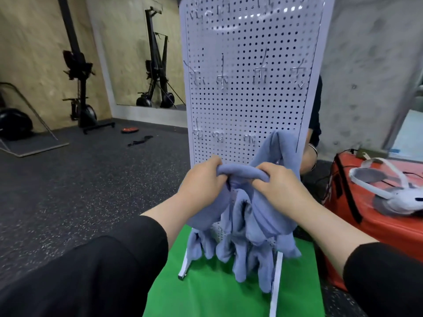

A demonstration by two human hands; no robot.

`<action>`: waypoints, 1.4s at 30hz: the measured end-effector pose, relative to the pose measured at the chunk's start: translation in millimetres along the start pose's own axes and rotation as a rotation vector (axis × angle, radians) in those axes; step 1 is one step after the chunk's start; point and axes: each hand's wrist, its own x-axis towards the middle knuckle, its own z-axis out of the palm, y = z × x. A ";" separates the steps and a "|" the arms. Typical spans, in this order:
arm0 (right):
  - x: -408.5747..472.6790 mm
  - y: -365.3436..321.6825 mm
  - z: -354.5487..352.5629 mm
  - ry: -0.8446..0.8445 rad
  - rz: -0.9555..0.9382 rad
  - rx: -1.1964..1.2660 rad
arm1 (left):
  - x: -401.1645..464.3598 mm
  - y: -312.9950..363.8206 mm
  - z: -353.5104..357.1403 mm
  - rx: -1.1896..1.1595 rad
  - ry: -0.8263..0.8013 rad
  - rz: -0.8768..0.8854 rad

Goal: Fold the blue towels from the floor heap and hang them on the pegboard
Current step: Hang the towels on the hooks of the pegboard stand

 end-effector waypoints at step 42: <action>85.6 15.7 63.8 0.370 0.180 0.115 | 122.9 -4.2 85.6 -0.370 0.177 -0.180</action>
